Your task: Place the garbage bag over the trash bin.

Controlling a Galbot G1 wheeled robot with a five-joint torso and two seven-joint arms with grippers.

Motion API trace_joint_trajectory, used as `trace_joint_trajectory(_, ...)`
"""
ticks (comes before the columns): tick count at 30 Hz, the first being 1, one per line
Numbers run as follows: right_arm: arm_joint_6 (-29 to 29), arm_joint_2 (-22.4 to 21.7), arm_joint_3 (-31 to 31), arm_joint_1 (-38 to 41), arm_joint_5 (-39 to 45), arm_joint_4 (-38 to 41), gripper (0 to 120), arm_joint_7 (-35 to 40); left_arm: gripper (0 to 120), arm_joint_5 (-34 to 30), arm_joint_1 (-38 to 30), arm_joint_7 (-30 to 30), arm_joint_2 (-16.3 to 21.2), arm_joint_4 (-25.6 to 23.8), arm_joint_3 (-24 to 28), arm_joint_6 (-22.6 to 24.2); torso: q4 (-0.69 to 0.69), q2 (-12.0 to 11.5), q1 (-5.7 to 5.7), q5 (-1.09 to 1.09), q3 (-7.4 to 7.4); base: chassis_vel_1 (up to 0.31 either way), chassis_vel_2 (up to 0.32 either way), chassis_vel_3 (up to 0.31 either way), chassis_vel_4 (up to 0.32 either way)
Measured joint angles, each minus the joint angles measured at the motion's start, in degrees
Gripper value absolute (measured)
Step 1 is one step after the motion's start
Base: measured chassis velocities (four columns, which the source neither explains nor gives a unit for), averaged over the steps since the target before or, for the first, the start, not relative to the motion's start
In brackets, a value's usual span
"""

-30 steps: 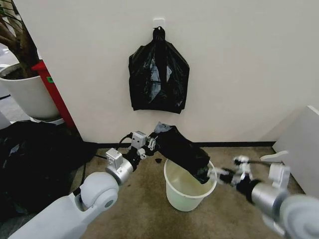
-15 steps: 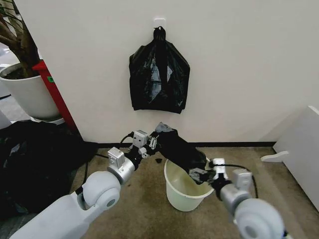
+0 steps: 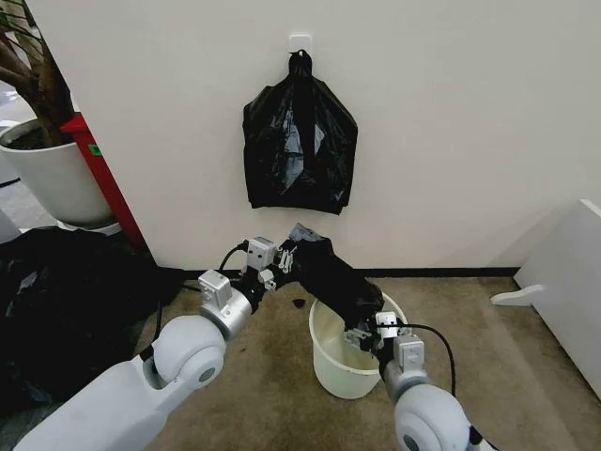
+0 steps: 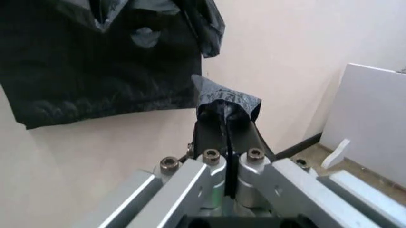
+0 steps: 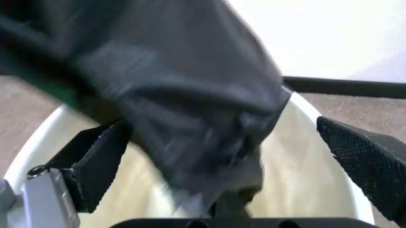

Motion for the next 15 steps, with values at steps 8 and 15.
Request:
trace_joint_trajectory(8, 1.3, 1.5, 1.1, 3.0, 0.3, -4.0, 90, 2.7, 0, -0.3, 0.2, 0.0, 0.6, -1.1, -1.2, 0.1, 0.0, 0.0, 0.0, 0.01, 0.0, 0.0, 0.0, 0.0, 0.0)
trace_joint_trajectory(15, 3.5, 1.7, 4.2, 2.9, 0.4, -5.8, 64, 0.7, 0, -0.9, -0.1, 0.2, 0.7, -1.0, -1.6, -0.1, -0.02, 0.0, 0.0, 0.01, 0.0, 0.0, 0.0, 0.0, 0.0)
